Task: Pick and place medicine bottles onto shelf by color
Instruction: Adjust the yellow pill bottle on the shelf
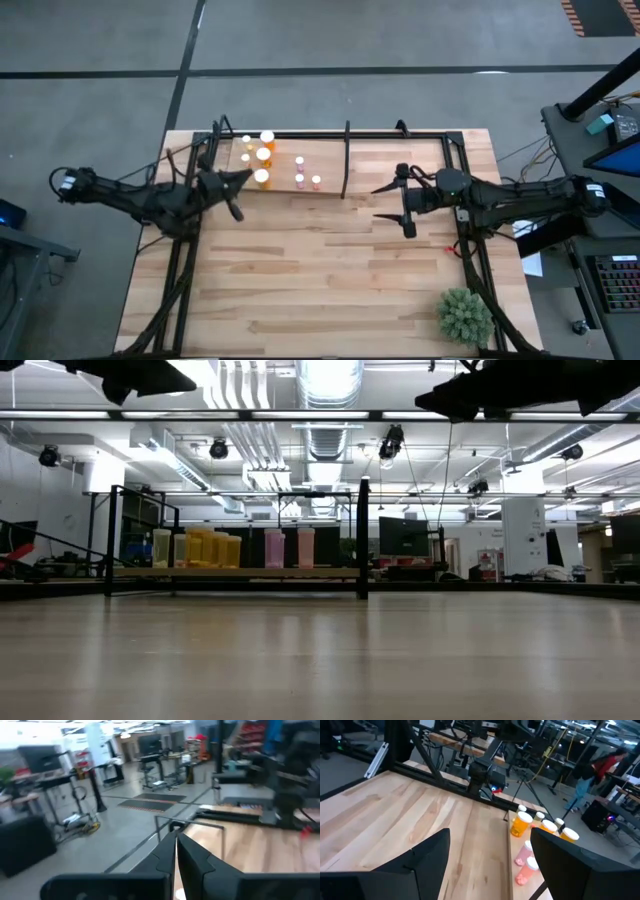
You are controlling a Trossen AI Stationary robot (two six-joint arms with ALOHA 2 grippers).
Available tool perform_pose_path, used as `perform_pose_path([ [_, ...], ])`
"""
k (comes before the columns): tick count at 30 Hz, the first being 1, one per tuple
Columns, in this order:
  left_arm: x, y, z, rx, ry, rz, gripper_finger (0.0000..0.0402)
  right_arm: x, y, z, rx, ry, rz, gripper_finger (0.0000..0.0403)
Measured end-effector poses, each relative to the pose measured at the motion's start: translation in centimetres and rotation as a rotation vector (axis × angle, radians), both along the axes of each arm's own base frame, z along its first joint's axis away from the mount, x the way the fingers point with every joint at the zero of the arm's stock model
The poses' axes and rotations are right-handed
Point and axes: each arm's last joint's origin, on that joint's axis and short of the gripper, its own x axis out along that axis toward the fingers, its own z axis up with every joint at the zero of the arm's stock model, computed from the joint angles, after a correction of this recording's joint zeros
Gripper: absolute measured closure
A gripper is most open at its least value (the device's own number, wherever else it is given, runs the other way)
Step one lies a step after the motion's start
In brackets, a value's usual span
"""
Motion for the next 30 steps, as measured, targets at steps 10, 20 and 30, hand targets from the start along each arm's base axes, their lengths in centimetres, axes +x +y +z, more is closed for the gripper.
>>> perform_pose_path([
  [10,2.8,3.9,2.8,-0.082,0.093,0.147,0.0401,0.2,0.0,1.2,0.017,0.016,-0.003,0.0136],
  [20,6.2,13.7,2.3,-0.469,0.610,0.473,0.0402,0.2,0.0,1.1,0.031,0.039,-0.005,0.0136],
  [30,7.1,21.8,-0.8,-0.676,0.788,0.628,0.0402,0.2,0.0,1.1,0.022,0.040,-0.004,0.0136],
])
